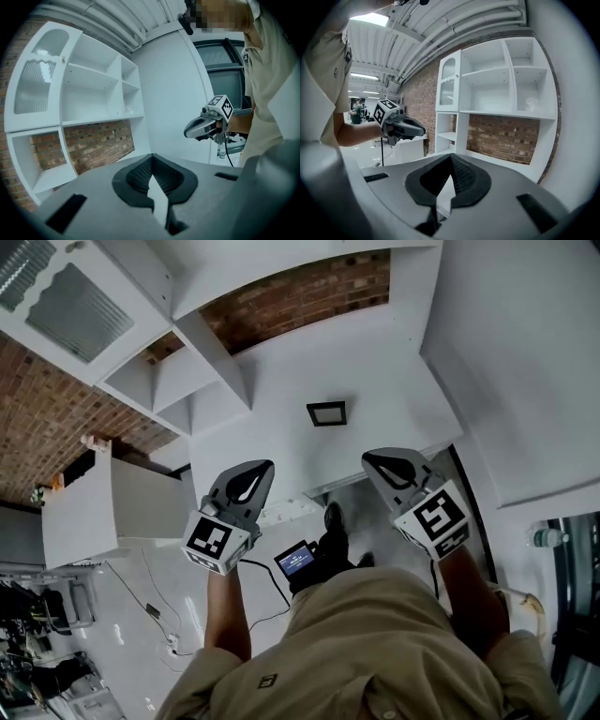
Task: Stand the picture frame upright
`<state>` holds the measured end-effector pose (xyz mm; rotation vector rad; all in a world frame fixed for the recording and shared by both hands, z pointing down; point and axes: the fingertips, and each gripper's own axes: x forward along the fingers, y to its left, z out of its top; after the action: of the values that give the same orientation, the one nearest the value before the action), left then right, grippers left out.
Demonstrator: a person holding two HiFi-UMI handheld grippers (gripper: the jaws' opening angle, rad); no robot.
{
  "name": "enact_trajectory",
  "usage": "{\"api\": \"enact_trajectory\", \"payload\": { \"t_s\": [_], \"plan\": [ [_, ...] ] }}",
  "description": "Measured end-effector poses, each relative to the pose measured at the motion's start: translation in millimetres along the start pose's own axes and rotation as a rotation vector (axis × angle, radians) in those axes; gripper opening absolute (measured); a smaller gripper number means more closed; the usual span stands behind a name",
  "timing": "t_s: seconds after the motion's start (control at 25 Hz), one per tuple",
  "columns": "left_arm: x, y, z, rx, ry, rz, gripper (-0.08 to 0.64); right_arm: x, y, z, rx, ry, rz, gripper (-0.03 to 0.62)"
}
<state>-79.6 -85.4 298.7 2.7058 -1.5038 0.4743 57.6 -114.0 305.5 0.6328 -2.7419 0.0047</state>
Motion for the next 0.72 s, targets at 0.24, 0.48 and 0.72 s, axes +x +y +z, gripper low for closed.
{"api": "enact_trajectory", "payload": {
  "t_s": [0.24, 0.48, 0.72],
  "plan": [
    [-43.2, -34.0, 33.7, 0.044, -0.044, 0.037, 0.006, -44.3, 44.6, 17.1, -0.015, -0.010, 0.023, 0.003],
    [-68.1, -57.1, 45.2, 0.083, -0.052, 0.026, 0.006, -68.4, 65.2, 23.9, -0.026, -0.017, -0.002, 0.003],
    [-85.2, -72.1, 46.5, 0.082, -0.066, 0.028, 0.006, -80.3, 82.5, 22.1, -0.032, -0.017, -0.004, 0.003]
  ]
}}
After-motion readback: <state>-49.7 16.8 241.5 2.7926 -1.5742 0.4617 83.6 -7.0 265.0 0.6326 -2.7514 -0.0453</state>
